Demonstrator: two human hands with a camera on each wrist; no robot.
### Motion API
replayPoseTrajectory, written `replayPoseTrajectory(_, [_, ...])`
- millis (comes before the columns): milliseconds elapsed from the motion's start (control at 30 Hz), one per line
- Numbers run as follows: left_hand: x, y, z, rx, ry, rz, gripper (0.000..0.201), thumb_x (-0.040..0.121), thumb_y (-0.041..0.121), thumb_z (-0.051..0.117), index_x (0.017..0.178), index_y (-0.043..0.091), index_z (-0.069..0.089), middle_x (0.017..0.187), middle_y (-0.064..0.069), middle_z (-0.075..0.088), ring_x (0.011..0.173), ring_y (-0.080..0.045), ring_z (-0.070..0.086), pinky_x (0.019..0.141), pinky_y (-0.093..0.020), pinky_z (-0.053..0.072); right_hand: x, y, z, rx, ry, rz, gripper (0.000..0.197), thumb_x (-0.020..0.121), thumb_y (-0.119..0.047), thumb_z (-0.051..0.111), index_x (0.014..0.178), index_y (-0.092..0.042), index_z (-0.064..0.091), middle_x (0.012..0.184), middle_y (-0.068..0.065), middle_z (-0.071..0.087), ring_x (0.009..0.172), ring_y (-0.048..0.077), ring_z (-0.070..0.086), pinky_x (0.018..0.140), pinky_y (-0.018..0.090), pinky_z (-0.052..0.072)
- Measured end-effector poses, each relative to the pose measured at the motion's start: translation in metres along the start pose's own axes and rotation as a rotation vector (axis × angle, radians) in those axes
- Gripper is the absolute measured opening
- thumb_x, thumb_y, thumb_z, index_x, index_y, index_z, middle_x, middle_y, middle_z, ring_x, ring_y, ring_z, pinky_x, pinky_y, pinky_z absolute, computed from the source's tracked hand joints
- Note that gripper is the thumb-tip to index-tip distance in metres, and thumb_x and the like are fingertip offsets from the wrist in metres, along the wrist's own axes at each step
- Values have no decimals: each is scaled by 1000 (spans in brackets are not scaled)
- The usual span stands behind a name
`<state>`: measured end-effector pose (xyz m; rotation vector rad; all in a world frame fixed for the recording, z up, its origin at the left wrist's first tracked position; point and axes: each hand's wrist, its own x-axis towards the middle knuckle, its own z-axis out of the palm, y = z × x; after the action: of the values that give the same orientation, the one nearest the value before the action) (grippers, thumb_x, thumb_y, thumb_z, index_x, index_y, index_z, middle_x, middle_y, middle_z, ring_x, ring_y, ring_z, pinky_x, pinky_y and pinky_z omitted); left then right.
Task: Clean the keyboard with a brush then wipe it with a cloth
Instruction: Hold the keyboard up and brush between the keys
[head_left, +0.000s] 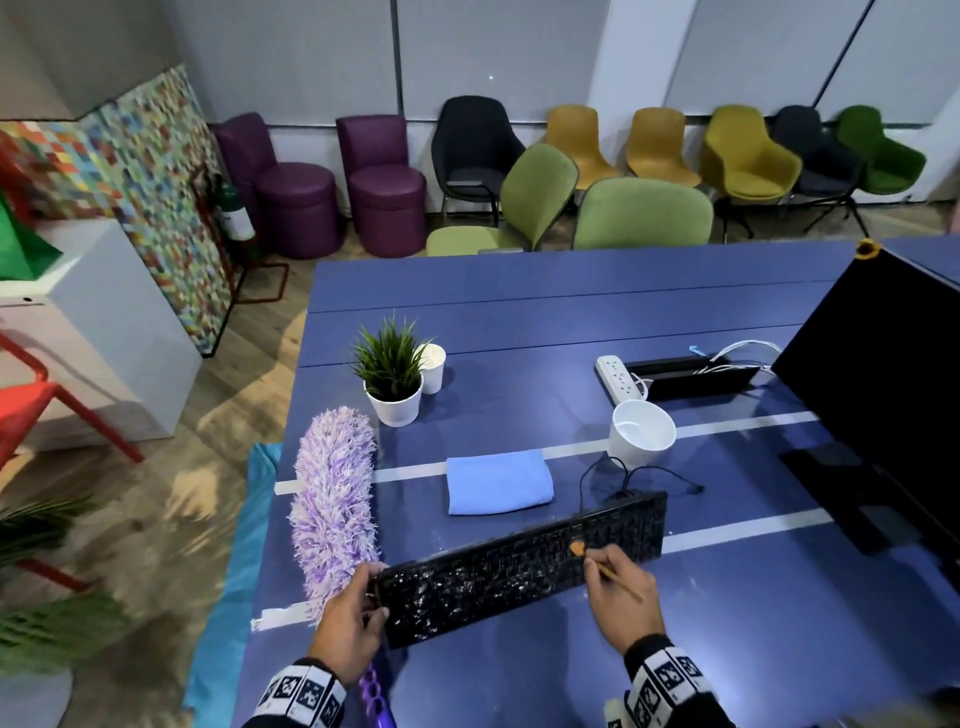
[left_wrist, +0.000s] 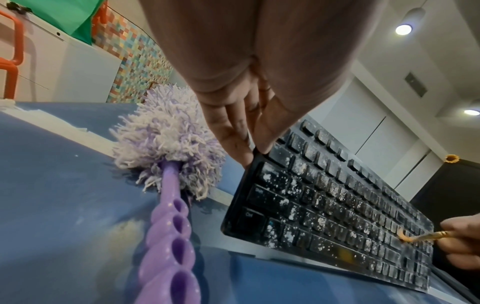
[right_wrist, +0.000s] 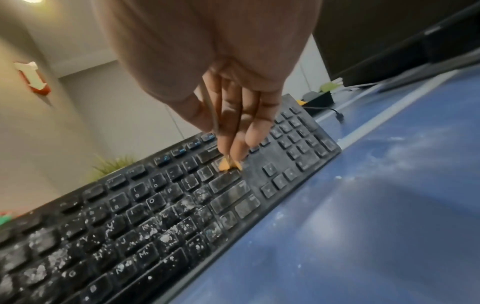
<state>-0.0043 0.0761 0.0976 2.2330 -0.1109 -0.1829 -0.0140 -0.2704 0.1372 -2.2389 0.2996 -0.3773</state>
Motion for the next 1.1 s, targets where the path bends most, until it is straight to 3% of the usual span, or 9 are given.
replayPoseTrajectory(67, [0, 1, 1, -14, -12, -5, 66, 80, -5, 61, 109, 50, 40, 99, 35, 63, 82, 6, 67, 75, -13, 46, -5, 5, 1, 30, 50, 77, 23, 81, -1, 67, 72, -22, 61, 63, -31, 63, 58, -15, 56, 53, -3, 36])
replayPoseTrajectory(200, [-1, 1, -1, -23, -11, -8, 66, 80, -6, 61, 111, 48, 40, 101, 34, 63, 84, 6, 66, 78, -12, 49, -1, -2, 7, 98, 128, 141, 18, 85, -11, 66, 76, -27, 63, 70, -14, 70, 67, -2, 64, 56, 5, 43])
replayPoseTrajectory(367, [0, 7, -4, -13, 0, 10, 85, 82, -8, 61, 104, 69, 33, 94, 43, 60, 83, 16, 62, 70, 3, 40, -17, -23, 25, 82, -228, -48, 16, 87, -12, 64, 77, -24, 64, 71, -13, 69, 62, 3, 64, 52, 11, 46])
replayPoseTrajectory(433, [1, 8, -4, -14, -6, 26, 86, 82, -8, 61, 103, 71, 32, 93, 45, 60, 83, 17, 62, 69, 3, 40, -15, -13, 24, 121, -70, 13, 20, 86, -12, 64, 76, -29, 62, 77, -19, 69, 60, 4, 64, 54, 19, 49])
replayPoseTrajectory(500, [0, 4, -3, -34, -7, 10, 83, 80, -7, 61, 105, 68, 34, 92, 41, 62, 82, 14, 63, 69, 1, 43, -13, -6, 22, 116, 26, 105, 23, 85, -14, 65, 75, -33, 60, 72, -16, 69, 58, 5, 64, 57, 25, 53])
replayPoseTrajectory(633, [0, 0, -3, -42, -22, 0, 54, 81, 1, 61, 111, 43, 45, 96, 37, 64, 83, 9, 65, 74, -17, 50, -23, -23, 30, 57, -240, -73, 12, 88, -23, 62, 79, -31, 60, 65, -8, 67, 56, 7, 61, 54, 29, 53])
replayPoseTrajectory(800, [0, 8, -5, -44, 13, 9, 84, 80, -8, 62, 106, 67, 36, 94, 40, 62, 82, 14, 63, 70, 4, 39, -18, -22, 35, 154, -92, 47, 20, 86, -14, 64, 75, -30, 60, 67, -8, 69, 59, 9, 65, 55, 26, 52])
replayPoseTrajectory(867, [0, 7, -5, -34, 6, 9, 83, 80, -7, 62, 107, 66, 35, 94, 41, 62, 83, 14, 64, 70, 3, 41, -26, -34, 41, 125, -266, -47, 17, 86, -15, 63, 75, -28, 60, 71, -15, 69, 58, 1, 62, 55, 21, 50])
replayPoseTrajectory(1100, [1, -1, -4, -37, -9, 2, 69, 80, -2, 61, 112, 55, 39, 97, 34, 66, 84, 6, 67, 78, -14, 51, -24, -36, 43, 139, -196, -47, 14, 87, -20, 62, 76, -28, 59, 59, -4, 64, 49, 13, 58, 49, 27, 48])
